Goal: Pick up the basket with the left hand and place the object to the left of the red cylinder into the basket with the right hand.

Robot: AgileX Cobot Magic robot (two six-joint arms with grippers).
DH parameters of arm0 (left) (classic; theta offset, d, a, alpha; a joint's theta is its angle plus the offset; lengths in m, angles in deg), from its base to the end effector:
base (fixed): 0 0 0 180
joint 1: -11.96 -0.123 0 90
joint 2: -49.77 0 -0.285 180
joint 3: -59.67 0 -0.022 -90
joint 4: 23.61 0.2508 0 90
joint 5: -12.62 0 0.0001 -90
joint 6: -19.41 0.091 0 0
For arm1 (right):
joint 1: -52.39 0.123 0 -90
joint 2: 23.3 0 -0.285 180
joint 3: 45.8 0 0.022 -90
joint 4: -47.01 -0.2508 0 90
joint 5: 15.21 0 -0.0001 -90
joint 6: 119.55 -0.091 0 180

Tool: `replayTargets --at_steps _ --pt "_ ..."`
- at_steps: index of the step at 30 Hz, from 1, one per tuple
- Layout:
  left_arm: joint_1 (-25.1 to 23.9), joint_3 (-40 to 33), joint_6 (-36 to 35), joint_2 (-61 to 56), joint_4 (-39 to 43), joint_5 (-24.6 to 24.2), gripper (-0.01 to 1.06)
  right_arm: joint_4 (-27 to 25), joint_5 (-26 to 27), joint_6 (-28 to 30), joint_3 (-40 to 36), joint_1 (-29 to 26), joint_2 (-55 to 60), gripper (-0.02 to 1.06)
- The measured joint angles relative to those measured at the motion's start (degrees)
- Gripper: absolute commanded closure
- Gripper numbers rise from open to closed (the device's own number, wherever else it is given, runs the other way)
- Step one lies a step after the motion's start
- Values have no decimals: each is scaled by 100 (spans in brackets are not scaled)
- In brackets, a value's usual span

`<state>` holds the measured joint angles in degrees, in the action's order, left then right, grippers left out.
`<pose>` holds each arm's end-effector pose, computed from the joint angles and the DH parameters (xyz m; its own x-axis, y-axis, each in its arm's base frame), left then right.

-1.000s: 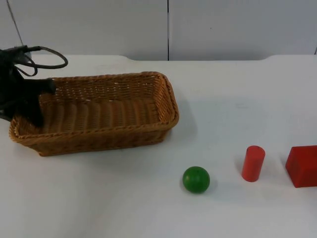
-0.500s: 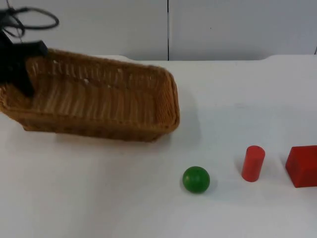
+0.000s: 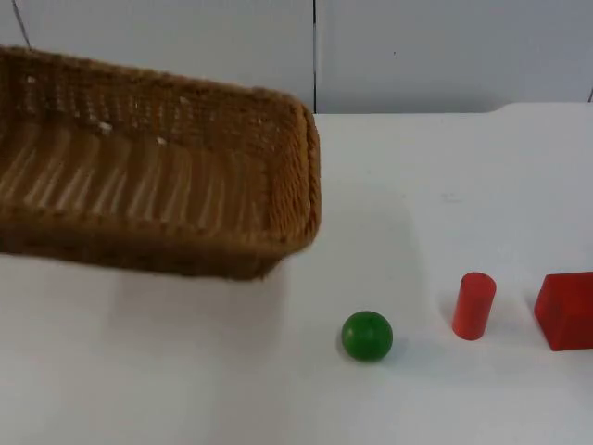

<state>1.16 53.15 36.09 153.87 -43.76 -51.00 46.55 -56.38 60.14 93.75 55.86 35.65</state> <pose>0.3223 0.0329 0.2458 -0.9844 -0.0627 -0.1643 -0.0131 0.9577 -0.2873 0.1614 0.0103 0.2776 -0.7717 -0.0353 -0.6351 -0.0550 0.9984 0.0114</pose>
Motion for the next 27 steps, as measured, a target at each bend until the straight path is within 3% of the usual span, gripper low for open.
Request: replayTargets --at_steps 5,10,17,22,27 --pt "0 -1243 366 -711 -246 172 105 -160 -10 -10 0 0 0 -1" --pt "-24 -1890 596 -1108 -428 382 105 -421 -58 88 0 0 0 -1" --pt "-351 -2267 938 -1154 -658 578 105 -893 -98 617 0 0 0 -1" --pt "-651 -2353 1330 -1154 -1019 657 105 -1408 -98 1359 0 9 0 -1" --pt "-708 -2362 1586 -1154 -1119 658 105 -1714 -98 2180 0 488 20 -1"
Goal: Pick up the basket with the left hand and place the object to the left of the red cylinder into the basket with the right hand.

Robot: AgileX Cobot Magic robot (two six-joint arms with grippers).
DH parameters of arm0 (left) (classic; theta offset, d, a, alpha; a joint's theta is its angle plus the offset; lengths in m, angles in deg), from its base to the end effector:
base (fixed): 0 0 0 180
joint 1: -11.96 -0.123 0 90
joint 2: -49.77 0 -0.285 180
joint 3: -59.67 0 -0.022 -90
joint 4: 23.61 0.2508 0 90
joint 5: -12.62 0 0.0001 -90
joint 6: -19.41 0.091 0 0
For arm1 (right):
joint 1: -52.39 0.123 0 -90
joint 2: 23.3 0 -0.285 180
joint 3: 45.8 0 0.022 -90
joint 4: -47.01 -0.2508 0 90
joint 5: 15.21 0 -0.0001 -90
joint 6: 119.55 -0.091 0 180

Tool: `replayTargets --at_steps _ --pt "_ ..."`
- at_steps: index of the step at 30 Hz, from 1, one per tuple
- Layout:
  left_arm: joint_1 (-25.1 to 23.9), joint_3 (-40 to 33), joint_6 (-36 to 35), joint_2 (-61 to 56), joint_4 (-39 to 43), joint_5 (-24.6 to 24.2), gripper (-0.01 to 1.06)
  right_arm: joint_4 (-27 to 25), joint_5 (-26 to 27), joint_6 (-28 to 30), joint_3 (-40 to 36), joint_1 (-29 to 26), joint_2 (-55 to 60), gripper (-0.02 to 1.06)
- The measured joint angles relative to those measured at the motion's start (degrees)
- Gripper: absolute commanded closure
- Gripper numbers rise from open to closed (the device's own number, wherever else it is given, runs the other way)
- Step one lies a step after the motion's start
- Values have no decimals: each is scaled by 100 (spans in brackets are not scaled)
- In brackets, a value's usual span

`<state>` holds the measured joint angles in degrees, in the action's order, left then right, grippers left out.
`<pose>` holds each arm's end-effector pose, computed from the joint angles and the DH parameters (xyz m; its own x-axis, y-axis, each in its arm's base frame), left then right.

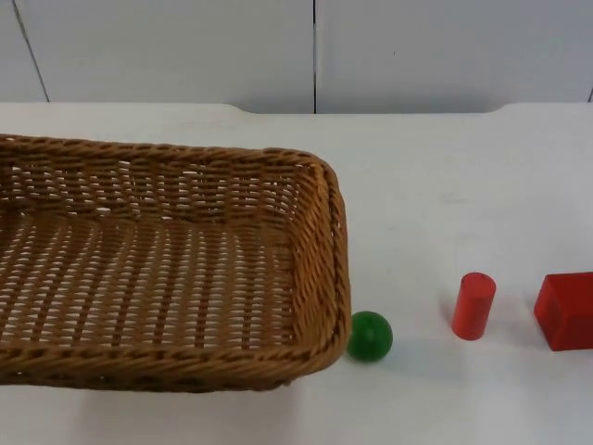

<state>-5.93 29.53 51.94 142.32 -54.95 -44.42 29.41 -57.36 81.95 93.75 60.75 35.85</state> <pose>0.2425 0.0365 0.2092 -0.9795 -0.0843 -0.1830 -0.0035 0.9154 -0.4024 0.1571 0.0418 0.2788 -0.7154 -0.2474 -0.6534 -0.3771 0.9240 0.0630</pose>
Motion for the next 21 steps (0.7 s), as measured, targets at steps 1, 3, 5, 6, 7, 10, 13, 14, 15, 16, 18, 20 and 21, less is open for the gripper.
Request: replayTargets --at_steps 1,3,5,6,7,10,13,14,15,16,18,20,21 --pt "-3 0 24 0 0 10 105 0 0 101 0 152 30 -1" --pt "-3 0 42 0 0 10 105 -4 0 162 0 320 81 -1" --pt "-3 0 65 0 0 10 105 -4 41 222 0 657 298 -1" --pt "-3 0 65 0 0 10 105 -4 41 222 0 657 298 -1" --pt "-3 0 74 0 0 10 105 -4 106 265 0 855 452 -1" --pt "-3 0 87 0 0 10 105 -4 484 389 0 1354 867 -1" --pt "-3 0 95 0 0 10 105 -48 1098 678 25 2030 1447 -1" --pt "-3 0 95 0 0 10 105 -48 1240 766 96 2196 1686 -1" --pt "-3 0 95 0 0 10 105 -48 1240 766 96 2196 1686 -1" --pt "-3 0 108 0 0 10 105 -48 1337 869 187 2370 1951 -1" --pt "-3 0 108 0 0 10 105 -48 1426 1005 472 2610 2467 -1" --pt "-3 0 108 0 0 10 105 -48 1493 1047 593 2694 2749 -1" --pt "-3 0 108 0 0 10 105 -48 1649 1102 782 2745 3114 -1"
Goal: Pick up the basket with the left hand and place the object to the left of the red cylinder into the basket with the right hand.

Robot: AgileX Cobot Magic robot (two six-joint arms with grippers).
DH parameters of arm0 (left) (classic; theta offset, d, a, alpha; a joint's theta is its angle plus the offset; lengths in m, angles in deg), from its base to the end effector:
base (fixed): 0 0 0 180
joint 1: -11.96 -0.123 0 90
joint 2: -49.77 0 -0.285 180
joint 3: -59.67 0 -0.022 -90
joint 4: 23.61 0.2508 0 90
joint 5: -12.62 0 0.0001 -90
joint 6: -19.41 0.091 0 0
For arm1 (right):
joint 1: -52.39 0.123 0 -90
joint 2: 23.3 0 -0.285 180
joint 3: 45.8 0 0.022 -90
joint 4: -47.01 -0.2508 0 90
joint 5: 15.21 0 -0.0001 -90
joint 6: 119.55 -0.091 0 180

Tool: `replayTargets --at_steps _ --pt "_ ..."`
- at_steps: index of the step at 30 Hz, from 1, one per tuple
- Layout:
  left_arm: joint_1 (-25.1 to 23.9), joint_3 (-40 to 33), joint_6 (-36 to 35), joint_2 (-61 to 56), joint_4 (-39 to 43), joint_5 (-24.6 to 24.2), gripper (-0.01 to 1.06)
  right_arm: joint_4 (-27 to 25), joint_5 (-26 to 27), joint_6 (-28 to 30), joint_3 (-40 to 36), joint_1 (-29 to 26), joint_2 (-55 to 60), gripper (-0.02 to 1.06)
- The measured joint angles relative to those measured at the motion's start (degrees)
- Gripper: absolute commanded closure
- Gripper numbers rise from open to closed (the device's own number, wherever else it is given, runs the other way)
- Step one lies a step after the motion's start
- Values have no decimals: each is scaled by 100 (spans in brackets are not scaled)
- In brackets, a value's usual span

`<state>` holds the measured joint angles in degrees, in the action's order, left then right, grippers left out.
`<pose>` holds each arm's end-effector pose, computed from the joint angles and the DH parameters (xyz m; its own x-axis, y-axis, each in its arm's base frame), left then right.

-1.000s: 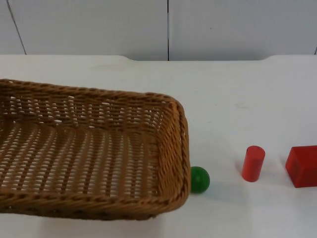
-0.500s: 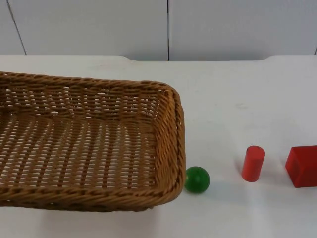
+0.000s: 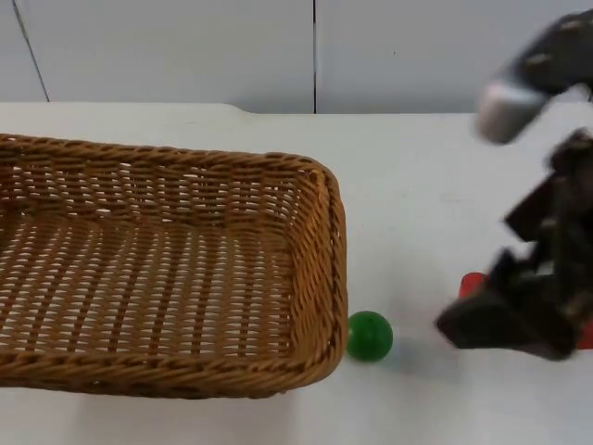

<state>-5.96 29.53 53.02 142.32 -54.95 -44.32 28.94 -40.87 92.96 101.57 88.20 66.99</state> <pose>0.2426 0.0367 0.2092 -0.9791 -0.0681 -0.1919 0.0142 0.9172 -0.3981 0.2137 0.1693 0.2141 -0.4796 -0.6853 -0.5481 -0.8031 0.5944 -0.0405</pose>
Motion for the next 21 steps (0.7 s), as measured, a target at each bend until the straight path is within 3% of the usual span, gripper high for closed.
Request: replayTargets --at_steps 14,21 --pt "0 0 0 0 11 0 105 0 2018 320 174 14 2162 0" --pt "0 0 -12 0 35 0 105 0 2436 361 232 14 2538 0"
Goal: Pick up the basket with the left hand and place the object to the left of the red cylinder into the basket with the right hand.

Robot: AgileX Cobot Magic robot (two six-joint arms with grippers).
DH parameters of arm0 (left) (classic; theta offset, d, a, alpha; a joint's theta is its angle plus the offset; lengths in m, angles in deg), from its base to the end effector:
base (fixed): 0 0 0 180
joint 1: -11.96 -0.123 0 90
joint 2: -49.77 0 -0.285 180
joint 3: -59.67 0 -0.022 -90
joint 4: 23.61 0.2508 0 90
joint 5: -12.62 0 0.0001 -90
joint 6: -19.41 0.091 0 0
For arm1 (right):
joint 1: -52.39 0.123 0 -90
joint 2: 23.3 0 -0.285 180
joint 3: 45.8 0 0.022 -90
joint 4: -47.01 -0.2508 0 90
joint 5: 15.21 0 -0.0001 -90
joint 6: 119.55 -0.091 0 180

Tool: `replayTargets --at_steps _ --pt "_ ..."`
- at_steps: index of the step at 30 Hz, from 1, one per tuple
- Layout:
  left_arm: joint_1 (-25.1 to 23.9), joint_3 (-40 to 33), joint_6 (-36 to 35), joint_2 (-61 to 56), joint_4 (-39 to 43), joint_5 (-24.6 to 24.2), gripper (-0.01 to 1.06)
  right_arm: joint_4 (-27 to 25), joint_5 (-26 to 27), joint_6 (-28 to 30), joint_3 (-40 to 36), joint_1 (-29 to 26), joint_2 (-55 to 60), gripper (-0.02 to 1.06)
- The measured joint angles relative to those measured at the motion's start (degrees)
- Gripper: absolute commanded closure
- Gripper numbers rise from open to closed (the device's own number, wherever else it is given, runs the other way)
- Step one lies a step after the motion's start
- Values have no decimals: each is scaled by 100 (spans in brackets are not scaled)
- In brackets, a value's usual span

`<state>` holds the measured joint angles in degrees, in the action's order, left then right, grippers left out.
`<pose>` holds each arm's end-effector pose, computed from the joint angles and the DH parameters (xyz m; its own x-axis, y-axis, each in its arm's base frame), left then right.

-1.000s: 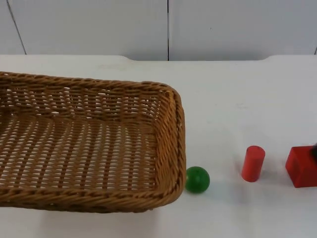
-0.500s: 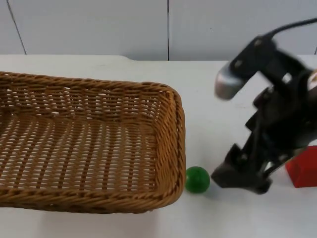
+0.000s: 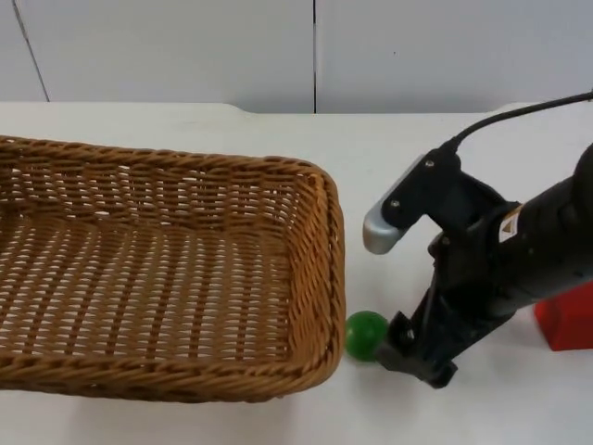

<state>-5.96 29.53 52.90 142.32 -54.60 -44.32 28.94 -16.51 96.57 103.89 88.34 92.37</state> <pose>0.2424 0.0371 0.2089 -0.9796 -0.0658 -0.1898 0.0146 0.9190 -0.3940 0.2677 0.1950 0.1078 -0.4642 -0.7195 -0.5166 -0.7720 0.6146 -0.1622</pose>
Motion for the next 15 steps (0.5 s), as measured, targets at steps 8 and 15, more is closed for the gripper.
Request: replayTargets --at_steps 8,15 --pt "0 0 -23 0 46 0 105 0 54 81 82 112 169 0" --pt "-365 0 -110 0 128 0 105 0 -15 202 207 127 172 0"
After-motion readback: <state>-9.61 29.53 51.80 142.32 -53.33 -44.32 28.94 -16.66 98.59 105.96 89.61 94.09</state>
